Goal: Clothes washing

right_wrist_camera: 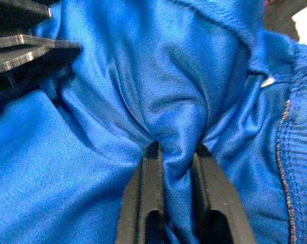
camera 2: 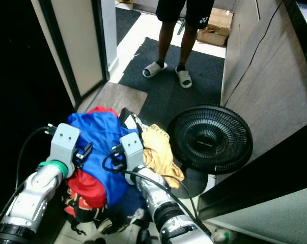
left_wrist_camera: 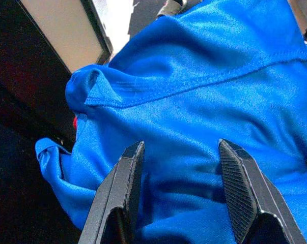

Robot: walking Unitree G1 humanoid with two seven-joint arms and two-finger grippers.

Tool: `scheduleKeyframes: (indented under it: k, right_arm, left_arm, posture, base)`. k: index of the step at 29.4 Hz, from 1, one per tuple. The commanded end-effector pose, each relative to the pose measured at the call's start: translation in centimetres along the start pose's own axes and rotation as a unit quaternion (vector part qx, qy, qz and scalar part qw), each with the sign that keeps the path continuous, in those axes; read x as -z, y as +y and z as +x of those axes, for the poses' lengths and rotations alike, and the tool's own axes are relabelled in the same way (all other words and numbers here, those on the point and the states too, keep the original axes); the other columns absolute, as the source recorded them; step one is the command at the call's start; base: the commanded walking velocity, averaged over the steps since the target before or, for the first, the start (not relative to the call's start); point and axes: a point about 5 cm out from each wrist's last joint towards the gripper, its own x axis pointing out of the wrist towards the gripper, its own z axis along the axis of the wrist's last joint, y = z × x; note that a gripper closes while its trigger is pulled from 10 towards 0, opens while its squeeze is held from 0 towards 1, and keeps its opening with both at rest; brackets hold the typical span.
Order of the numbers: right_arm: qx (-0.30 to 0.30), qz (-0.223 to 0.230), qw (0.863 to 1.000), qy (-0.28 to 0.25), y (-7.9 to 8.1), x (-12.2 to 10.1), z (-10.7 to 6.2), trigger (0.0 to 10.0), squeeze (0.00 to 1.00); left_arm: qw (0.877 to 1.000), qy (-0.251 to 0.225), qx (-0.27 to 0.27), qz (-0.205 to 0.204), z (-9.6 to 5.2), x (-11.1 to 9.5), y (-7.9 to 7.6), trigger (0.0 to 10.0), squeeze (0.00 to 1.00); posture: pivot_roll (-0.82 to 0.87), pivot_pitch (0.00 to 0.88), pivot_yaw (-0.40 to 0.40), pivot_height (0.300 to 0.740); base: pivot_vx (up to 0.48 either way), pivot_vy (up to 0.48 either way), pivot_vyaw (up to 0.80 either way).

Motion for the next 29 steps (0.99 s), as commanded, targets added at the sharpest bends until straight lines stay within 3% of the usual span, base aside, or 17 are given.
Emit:
scheduleKeyframes:
  k: [1,6,8,9,14,16,17,18,19,21,22,23,24,25,26,28,29]
  right_arm:
    - [0.015,0.028,0.999,-0.011,-0.9,0.4,-0.6,0.0,0.00]
    - [0.028,0.045,0.995,-0.085,-2.0,-1.9,-0.7,0.0,0.00]
    - [0.028,0.045,0.995,-0.085,-2.0,-1.9,-0.7,0.0,0.00]
    - [0.033,0.043,0.989,-0.135,-2.7,-3.9,-0.9,0.0,0.00]
    - [0.053,0.018,0.971,-0.232,-4.3,-9.0,-1.7,0.0,0.00]
    - [0.053,0.018,0.971,-0.232,-4.3,-9.0,-1.7,0.0,0.00]
    - [0.060,0.010,0.966,-0.251,-4.6,-10.3,-2.0,2.9,0.00]
    - [0.060,0.010,0.966,-0.251,-4.6,-10.3,-2.0,2.9,0.00]
    - [0.067,-0.001,0.957,-0.281,-5.1,-12.2,-2.4,10.0,0.00]
    - [0.067,-0.001,0.957,-0.281,-5.1,-12.2,-2.4,10.0,0.00]
    - [0.073,-0.019,0.944,-0.321,-5.7,-14.8,-3.1,10.0,0.00]
    - [0.073,-0.019,0.944,-0.321,-5.7,-14.8,-3.1,10.0,0.00]
    - [0.074,-0.039,0.930,-0.359,-6.1,-17.6,-3.9,10.0,0.00]
    - [0.074,-0.039,0.930,-0.359,-6.1,-17.6,-3.9,10.0,0.00]
    - [0.074,-0.055,0.916,-0.390,-6.4,-19.9,-4.7,10.0,0.00]
    - [0.074,-0.055,0.916,-0.390,-6.4,-19.9,-4.7,10.0,0.00]
    - [0.074,-0.068,0.908,-0.406,-6.5,-21.2,-5.1,10.0,0.00]
  left_arm:
    - [1.000,0.012,-0.001,-0.005,-0.3,0.6,-0.1,10.0,0.00]
    - [1.000,0.013,-0.005,-0.006,-0.4,0.7,-0.1,10.0,0.00]
    - [1.000,0.013,-0.005,-0.006,-0.4,0.7,-0.1,10.0,0.00]
    - [1.000,0.014,-0.007,-0.008,-0.2,0.6,-0.1,10.0,0.00]
    - [1.000,0.007,-0.009,-0.013,0.0,0.1,0.0,10.0,0.00]
    - [1.000,0.007,-0.009,-0.013,0.0,0.1,0.0,10.0,0.00]
    - [1.000,0.004,-0.009,-0.015,0.0,0.0,0.0,10.0,0.00]
    - [1.000,0.004,-0.009,-0.015,0.0,0.0,0.0,10.0,0.00]
    - [1.000,0.000,-0.008,-0.017,0.1,-0.3,0.0,10.0,0.00]
    - [1.000,0.000,-0.008,-0.017,0.1,-0.3,0.0,10.0,0.00]
    - [1.000,-0.007,-0.006,-0.021,0.2,-0.7,0.0,10.0,0.00]
    - [1.000,-0.007,-0.006,-0.021,0.2,-0.7,0.0,10.0,0.00]
    - [1.000,-0.016,-0.001,-0.025,0.4,-1.2,-0.1,10.0,0.00]
    - [1.000,-0.016,-0.001,-0.025,0.4,-1.2,-0.1,10.0,0.00]
    - [0.999,-0.022,0.003,-0.028,0.5,-1.6,-0.3,10.0,0.00]
    - [0.999,-0.022,0.003,-0.028,0.5,-1.6,-0.3,10.0,0.00]
    - [0.999,-0.026,0.005,-0.030,0.7,-1.8,-0.6,10.0,0.00]
  posture:
    - [0.18,0.283,0.015,0.740]
    - [0.18,0.278,0.014,0.740]
    - [0.18,0.278,0.014,0.740]
    - [0.17,0.269,0.013,0.740]
    - [0.16,0.249,0.014,0.740]
    - [0.16,0.249,0.014,0.740]
    - [0.16,0.241,0.015,0.740]
    - [0.16,0.241,0.015,0.740]
    - [0.14,0.226,0.019,0.740]
    - [0.14,0.226,0.019,0.740]
    - [0.13,0.211,0.022,0.740]
    - [0.13,0.211,0.022,0.740]
    - [0.11,0.192,0.024,0.740]
    - [0.11,0.192,0.024,0.740]
    - [0.11,0.182,0.022,0.740]
    - [0.11,0.182,0.022,0.740]
    - [0.10,0.175,0.020,0.740]
  base:
    - [0.000,0.000,0.00]
    - [0.000,0.000,0.00]
    - [0.000,0.000,0.00]
    - [0.000,0.000,0.00]
    - [0.000,0.000,0.00]
    - [0.000,0.000,0.00]
    - [0.000,0.000,0.00]
    - [0.000,0.000,0.00]
    - [0.000,0.000,0.00]
    - [0.000,0.000,0.00]
    - [0.000,0.000,0.00]
    - [0.000,0.000,0.00]
    - [0.000,0.000,0.00]
    - [0.000,0.000,0.00]
    - [0.000,0.000,0.00]
    - [0.000,0.000,0.00]
    - [0.000,0.000,0.00]
